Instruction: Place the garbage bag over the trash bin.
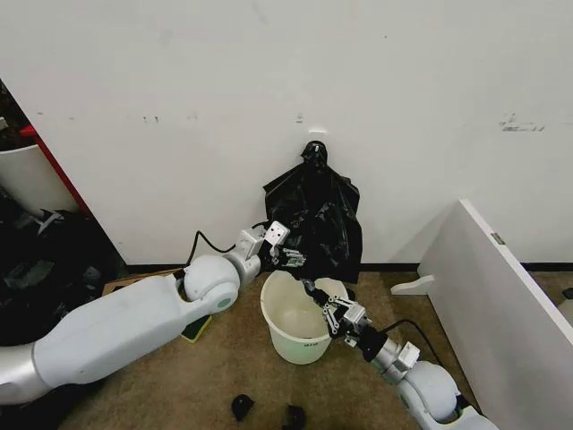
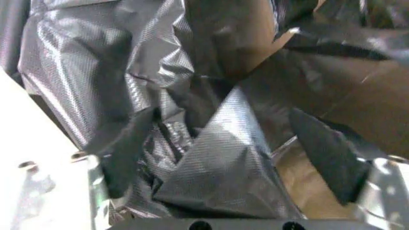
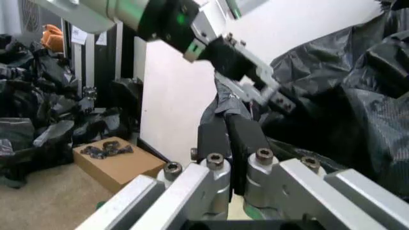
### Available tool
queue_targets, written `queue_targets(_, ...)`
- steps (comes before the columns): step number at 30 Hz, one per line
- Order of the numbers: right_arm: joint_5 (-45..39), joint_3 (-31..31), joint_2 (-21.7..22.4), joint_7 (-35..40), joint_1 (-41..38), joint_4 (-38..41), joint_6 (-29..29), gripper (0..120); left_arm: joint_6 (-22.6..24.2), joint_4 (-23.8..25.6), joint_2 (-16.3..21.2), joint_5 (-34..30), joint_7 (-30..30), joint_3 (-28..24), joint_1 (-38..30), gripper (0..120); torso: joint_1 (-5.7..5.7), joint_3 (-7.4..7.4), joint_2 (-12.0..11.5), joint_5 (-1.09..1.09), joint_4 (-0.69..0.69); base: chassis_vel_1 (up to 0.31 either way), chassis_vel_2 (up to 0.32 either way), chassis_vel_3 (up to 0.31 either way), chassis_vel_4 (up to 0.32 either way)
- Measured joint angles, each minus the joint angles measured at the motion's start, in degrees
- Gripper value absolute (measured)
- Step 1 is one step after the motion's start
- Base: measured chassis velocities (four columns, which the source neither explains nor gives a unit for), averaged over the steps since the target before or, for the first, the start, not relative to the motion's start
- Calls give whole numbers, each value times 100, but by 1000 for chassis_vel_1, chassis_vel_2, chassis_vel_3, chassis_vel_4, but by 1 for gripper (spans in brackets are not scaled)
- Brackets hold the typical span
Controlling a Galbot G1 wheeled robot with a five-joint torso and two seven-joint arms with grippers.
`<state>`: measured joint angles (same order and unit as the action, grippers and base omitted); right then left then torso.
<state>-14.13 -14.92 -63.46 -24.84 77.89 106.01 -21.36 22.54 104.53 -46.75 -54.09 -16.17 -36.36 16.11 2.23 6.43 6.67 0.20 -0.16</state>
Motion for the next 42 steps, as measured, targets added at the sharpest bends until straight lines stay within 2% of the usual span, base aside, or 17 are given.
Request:
queue_targets(2, -29, -17, 19, 4, 5, 33, 10, 0, 62, -37, -34, -20, 10, -30, -33, 73, 0, 0, 0, 0, 0, 0, 0, 0, 0)
queue_targets(3, -29, -17, 19, 4, 5, 33, 10, 0, 62, -37, -34, -20, 10, -30, -33, 73, 0, 0, 0, 0, 0, 0, 0, 0, 0)
queue_targets(9, -97, -30, 58, 16, 20, 107, 25, 0, 145, -130, -118, -48, -3, -44, -44, 46, 0, 0, 0, 0, 0, 0, 0, 0, 0)
queue_targets(11, -104, -30, 58, 18, 20, 115, 28, 0, 145, -140, -119, -44, -8, -37, -36, 43, 0, 0, 0, 0, 0, 0, 0, 0, 0)
queue_targets(13, -123, -24, 56, 31, 21, 138, 39, 0, 145, -148, -116, -36, -17, -7, -4, 33, 0, 0, 0, 0, 1, 0, 0, 0, 0)
queue_targets(15, -131, -15, 50, 46, 22, 150, 50, 0, 145, -163, -116, -31, -24, 34, 34, 28, 0, 0, 0, 0, 1, 0, 0, 0, 0)
queue_targets(17, -151, -2, 47, 71, 23, 179, 75, 0, 132, -181, -121, -23, -50, 142, 123, 18, 0, 0, 0, 0, 1, 0, 0, 0, 0)
queue_targets(19, -156, 1, 46, 81, 27, 188, 81, 0, 119, -182, -124, -20, -62, 193, 165, 15, 0, 0, 0, 0, 1, 0, 0, 0, 0)
queue_targets(20, -174, 2, 47, 98, 36, 206, 91, 0, 87, -180, -126, -17, -80, 281, 248, 8, 0, -1, 0, 0, 0, 0, 0, 0, 0)
queue_targets(23, -284, -10, 52, 196, 81, 305, 170, 0, -105, -113, -123, -10, -155, 643, 600, 0, 0, -1, 0, 0, -1, 0, 0, 0, 0)
queue_targets(27, -368, -54, 55, 364, 174, 459, 310, 1, -438, 89, -111, -10, -255, 1229, 1191, 0, 0, -1, 0, -2, 1, 0, 0, 0, 0)
queue_targets(30, -301, -72, 113, 749, 363, 746, 666, 13, -834, 294, -135, -1, -361, 1830, 1709, 0, 0, -1, 0, 0, 2, 0, 0, 0, 0)
queue_targets(33, -631, 37, 220, 1518, 726, 1409, 1393, 27, -1192, 422, -292, 69, -557, 2381, 2139, 0, 0, -1, 1, -1, 0, 0, 0, 0, 0)
queue_targets(35, -736, 71, 244, 1748, 794, 1578, 1573, 30, -1257, 446, -323, 105, -576, 2444, 2205, 0, 0, -1, 1, -1, 0, 0, 0, 0, 0)
queue_targets(38, -735, 122, 293, 2369, 821, 1929, 1973, 43, -1371, 541, -365, 197, -589, 2563, 2345, 0, 0, -1, 2, -1, -1, 0, 0, 0, 0)
queue_targets(41, -626, 154, 308, 2608, 602, 1896, 2065, 54, -1386, 614, -351, 254, -587, 2611, 2450, 0, 0, -1, 2, 0, 0, 0, 0, 0, 0)
queue_targets(42, -626, 154, 308, 2608, 602, 1896, 2065, 54, -1386, 614, -351, 254, -587, 2611, 2450, 0, 0, -1, 2, 0, 0, 0, 0, 0, 0)
